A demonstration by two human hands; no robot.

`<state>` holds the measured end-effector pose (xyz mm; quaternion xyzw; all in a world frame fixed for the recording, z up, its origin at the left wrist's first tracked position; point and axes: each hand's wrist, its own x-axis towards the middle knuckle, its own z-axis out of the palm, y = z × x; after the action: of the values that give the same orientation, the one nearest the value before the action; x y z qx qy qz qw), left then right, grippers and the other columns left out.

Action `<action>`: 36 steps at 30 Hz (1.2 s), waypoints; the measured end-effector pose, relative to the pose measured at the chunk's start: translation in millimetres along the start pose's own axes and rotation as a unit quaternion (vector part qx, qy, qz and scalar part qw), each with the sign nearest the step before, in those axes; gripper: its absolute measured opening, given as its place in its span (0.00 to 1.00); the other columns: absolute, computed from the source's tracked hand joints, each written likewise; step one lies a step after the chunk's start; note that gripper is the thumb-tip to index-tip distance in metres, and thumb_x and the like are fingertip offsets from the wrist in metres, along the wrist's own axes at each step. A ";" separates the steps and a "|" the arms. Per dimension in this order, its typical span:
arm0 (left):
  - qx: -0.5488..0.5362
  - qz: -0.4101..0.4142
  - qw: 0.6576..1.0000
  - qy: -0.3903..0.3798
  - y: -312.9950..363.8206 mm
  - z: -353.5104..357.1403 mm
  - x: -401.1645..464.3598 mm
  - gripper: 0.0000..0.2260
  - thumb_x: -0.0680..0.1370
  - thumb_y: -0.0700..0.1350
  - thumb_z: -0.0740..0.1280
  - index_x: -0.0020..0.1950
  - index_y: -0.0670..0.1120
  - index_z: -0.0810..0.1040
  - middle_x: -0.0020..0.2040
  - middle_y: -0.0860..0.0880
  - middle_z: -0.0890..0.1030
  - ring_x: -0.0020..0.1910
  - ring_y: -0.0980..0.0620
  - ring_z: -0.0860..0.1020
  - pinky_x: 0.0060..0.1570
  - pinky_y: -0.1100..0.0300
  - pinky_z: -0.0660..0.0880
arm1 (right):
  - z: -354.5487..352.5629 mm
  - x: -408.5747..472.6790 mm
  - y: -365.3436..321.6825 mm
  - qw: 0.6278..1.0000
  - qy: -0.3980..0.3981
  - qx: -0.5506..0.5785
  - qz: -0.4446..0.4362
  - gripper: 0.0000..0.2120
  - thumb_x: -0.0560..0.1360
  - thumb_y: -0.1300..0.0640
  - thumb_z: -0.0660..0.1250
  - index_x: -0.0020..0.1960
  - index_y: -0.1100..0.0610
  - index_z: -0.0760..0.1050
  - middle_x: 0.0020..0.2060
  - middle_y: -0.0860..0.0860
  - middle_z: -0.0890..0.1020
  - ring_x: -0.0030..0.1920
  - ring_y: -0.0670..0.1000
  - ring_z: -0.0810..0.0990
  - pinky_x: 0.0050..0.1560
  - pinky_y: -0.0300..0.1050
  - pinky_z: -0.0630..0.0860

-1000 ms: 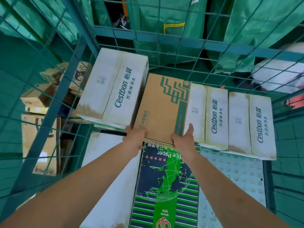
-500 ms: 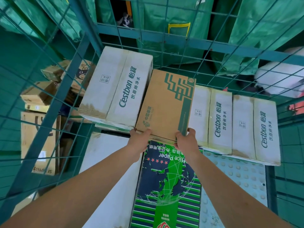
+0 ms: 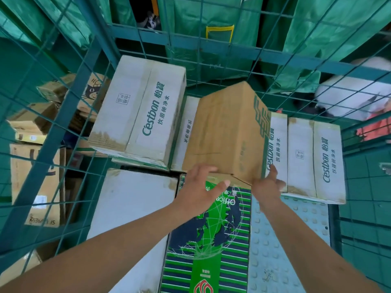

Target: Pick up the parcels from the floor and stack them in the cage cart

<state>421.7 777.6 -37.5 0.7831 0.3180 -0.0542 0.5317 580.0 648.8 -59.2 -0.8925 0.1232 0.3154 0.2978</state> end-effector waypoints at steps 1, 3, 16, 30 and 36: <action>-0.003 0.016 1.000 -0.021 2.0 1.3 3.8 0.23 0.81 0.64 0.64 0.72 0.54 0.72 0.73 0.56 0.69 0.74 0.56 0.64 0.76 0.50 0.61 | -5.5 4.2 -2.8 1.000 0.005 -0.007 -0.021 0.27 0.83 0.60 0.54 0.80 0.46 0.60 0.69 0.60 0.64 0.50 0.62 0.76 0.50 0.56 0.77; -0.012 -0.025 1.000 0.002 0.6 5.4 19.6 0.22 0.82 0.63 0.62 0.73 0.54 0.72 0.76 0.53 0.68 0.76 0.51 0.64 0.78 0.44 0.60 | -14.3 1.1 -11.0 0.998 -0.021 0.004 -0.062 0.18 0.83 0.50 0.52 0.70 0.45 0.70 0.69 0.58 0.69 0.54 0.62 0.77 0.56 0.58 0.77; -0.313 -0.231 0.915 0.108 -10.9 -7.0 66.4 0.19 0.80 0.50 0.73 0.65 0.50 0.68 0.60 0.49 0.79 0.57 0.48 0.81 0.61 0.48 0.80 | -2.7 -13.8 -9.8 0.983 -0.112 0.103 -0.108 0.36 0.74 0.34 0.68 0.77 0.47 0.64 0.63 0.47 0.80 0.59 0.52 0.82 0.65 0.58 0.79; -0.037 -0.156 0.981 0.109 -21.9 -66.7 50.9 0.28 0.80 0.43 0.65 0.81 0.53 0.64 0.59 0.46 0.72 0.49 0.50 0.77 0.49 0.60 0.76 | 71.9 -18.8 -58.5 0.976 -0.182 0.078 -0.088 0.40 0.80 0.57 0.61 0.83 0.37 0.44 0.59 0.53 0.78 0.43 0.52 0.78 0.47 0.48 0.80; -0.059 -0.158 0.984 0.063 -20.6 -68.2 57.4 0.32 0.82 0.43 0.65 0.84 0.52 0.56 0.83 0.49 0.57 0.74 0.52 0.67 0.55 0.68 0.64 | 74.3 -22.2 -67.1 0.968 -0.225 0.049 -0.103 0.41 0.81 0.54 0.65 0.84 0.41 0.44 0.80 0.52 0.60 0.71 0.56 0.70 0.66 0.48 0.70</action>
<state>438.4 866.8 -48.9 0.6921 0.4735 -0.0694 0.5404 553.9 747.9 -60.9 -0.7910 -0.0240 0.4695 0.3916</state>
